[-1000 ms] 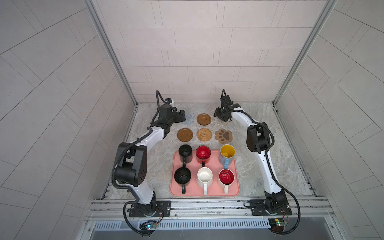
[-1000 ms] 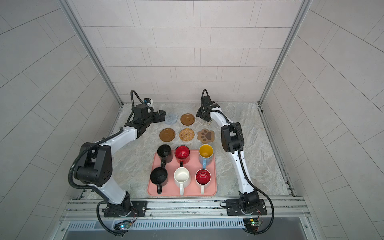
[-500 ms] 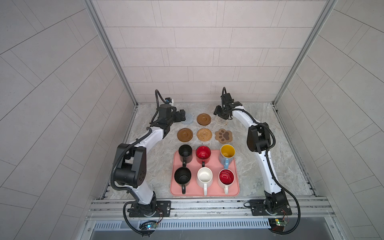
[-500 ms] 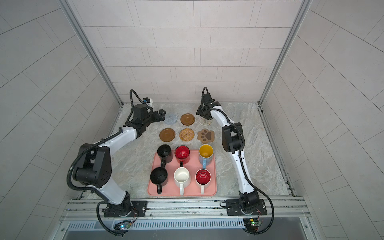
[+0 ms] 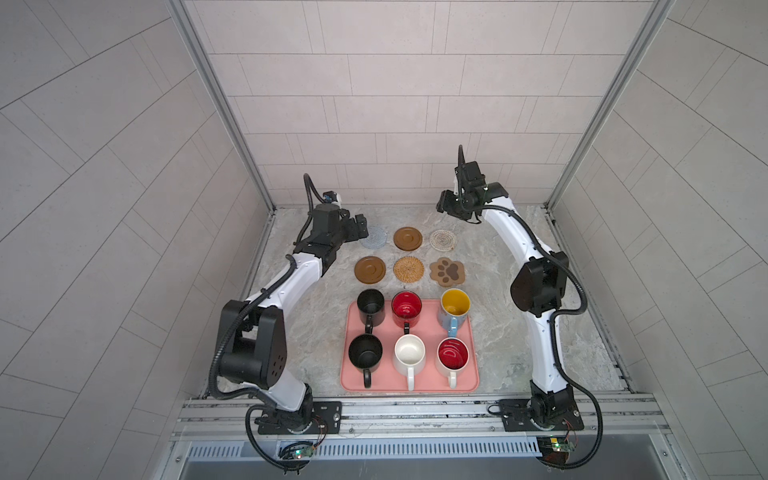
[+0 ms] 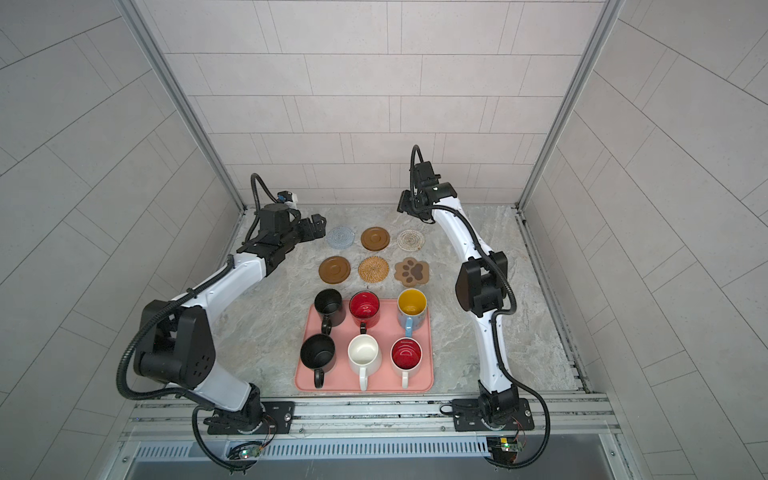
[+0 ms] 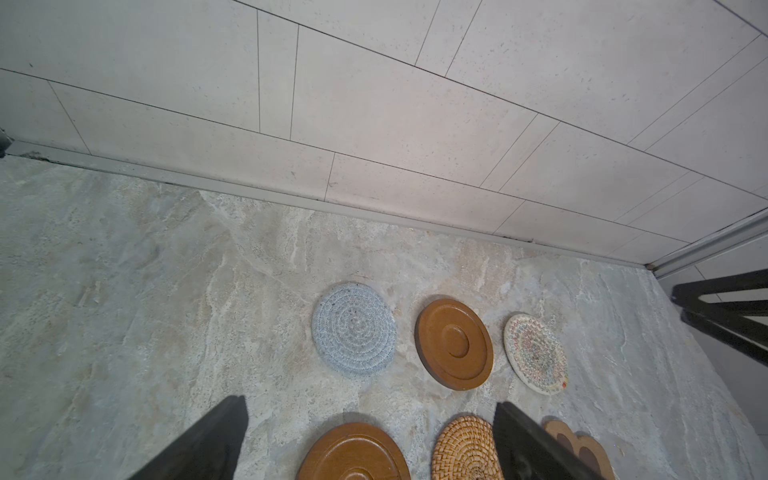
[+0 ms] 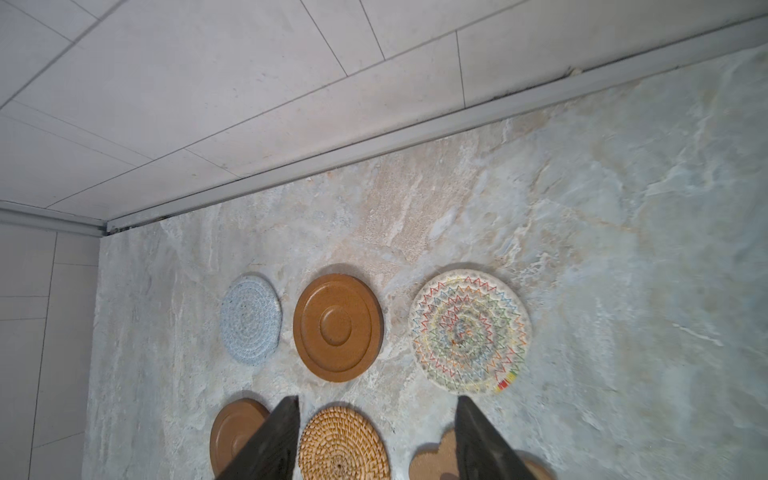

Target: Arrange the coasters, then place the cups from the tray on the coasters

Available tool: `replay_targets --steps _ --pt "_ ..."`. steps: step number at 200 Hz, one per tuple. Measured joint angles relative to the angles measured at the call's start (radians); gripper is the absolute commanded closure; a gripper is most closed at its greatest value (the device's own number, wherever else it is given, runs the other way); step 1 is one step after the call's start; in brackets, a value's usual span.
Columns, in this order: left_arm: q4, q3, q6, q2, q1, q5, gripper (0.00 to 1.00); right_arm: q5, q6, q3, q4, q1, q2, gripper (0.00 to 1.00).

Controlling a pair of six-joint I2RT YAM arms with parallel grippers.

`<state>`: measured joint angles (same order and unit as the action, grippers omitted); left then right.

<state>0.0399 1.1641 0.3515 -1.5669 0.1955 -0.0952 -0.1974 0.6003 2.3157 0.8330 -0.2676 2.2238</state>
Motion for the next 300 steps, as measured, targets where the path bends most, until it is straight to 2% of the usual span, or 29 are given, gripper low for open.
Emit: replay_targets --steps 36,92,132,188,230,300 --pt "-0.031 -0.003 0.002 0.063 0.0 0.009 0.0 0.037 -0.09 -0.099 0.062 -0.026 -0.155 0.38" --pt "-0.086 -0.109 0.032 0.229 0.015 -0.007 0.0 0.1 -0.206 -0.455 0.063 -0.057 -0.439 0.37" --pt "-0.211 -0.155 0.049 0.371 0.074 -0.008 0.0 0.092 -0.227 -0.649 0.072 -0.069 -0.619 0.37" --pt "-0.341 -0.224 0.068 0.473 0.087 0.007 0.0 0.121 -0.202 -0.927 0.094 -0.151 -0.863 0.37" --pt "-0.375 -0.239 0.079 0.479 0.127 0.008 0.0 0.164 -0.146 -1.046 0.109 -0.216 -0.94 0.37" --pt "-0.364 -0.239 0.087 0.474 0.145 0.014 0.0 0.271 -0.042 -1.133 0.124 -0.383 -0.943 0.37"
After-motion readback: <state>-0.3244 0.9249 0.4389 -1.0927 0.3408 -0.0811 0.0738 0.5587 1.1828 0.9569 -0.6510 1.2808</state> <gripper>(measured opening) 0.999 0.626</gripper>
